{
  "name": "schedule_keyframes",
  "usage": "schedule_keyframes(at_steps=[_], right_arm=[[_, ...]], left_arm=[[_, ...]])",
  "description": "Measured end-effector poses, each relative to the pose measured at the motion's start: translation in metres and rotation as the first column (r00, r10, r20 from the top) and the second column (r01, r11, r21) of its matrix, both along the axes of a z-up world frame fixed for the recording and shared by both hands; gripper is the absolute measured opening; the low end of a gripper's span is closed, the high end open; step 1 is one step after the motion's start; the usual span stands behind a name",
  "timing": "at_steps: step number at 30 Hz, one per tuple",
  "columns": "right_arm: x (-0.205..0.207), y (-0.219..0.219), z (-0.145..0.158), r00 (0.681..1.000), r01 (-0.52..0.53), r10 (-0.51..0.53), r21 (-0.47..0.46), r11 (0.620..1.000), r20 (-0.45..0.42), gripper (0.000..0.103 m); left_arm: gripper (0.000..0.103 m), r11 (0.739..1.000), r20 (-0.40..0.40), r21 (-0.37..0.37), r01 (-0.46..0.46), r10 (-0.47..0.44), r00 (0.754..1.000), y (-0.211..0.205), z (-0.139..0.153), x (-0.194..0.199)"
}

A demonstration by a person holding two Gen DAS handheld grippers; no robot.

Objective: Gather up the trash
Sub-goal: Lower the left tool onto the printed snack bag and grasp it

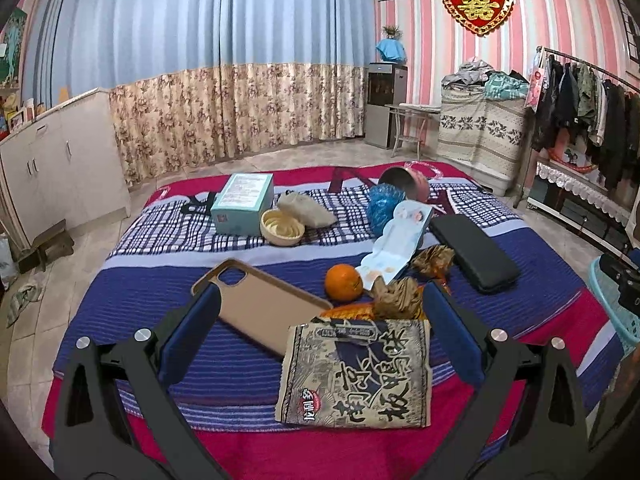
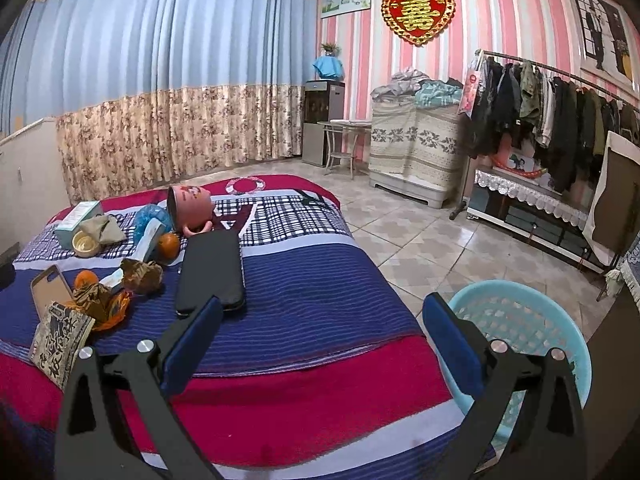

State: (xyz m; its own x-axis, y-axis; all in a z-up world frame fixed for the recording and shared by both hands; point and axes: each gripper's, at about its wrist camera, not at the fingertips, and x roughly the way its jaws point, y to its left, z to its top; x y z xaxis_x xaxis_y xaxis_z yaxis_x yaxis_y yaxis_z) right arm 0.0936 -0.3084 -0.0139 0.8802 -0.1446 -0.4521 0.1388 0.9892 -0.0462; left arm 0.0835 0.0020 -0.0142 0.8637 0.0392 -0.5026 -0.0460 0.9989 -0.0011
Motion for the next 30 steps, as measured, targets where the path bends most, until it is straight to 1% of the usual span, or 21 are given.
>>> schedule_keyframes(at_steps=[5, 8, 13, 30], right_arm=[[0.003, 0.004, -0.003, 1.0, -0.012, 0.011, -0.013, 1.0, -0.009, 0.098], [0.004, 0.002, -0.003, 1.0, -0.013, 0.013, -0.005, 1.0, -0.013, 0.098], [0.007, -0.001, -0.006, 1.0, -0.009, 0.009, 0.011, 1.0, -0.021, 0.098], [0.008, 0.001, -0.012, 0.999, -0.013, 0.013, -0.005, 1.0, -0.029, 0.098]], left_arm=[[0.097, 1.0, -0.024, -0.004, -0.002, 0.002, 1.0, 0.001, -0.009, 0.003], [0.097, 1.0, -0.031, 0.002, 0.0, 0.0, 1.0, -0.002, -0.014, 0.003], [0.097, 1.0, -0.031, 0.004, -0.001, 0.001, 1.0, -0.002, -0.015, 0.004], [0.097, 1.0, -0.044, -0.008, -0.008, 0.008, 0.999, 0.001, -0.025, 0.007]])
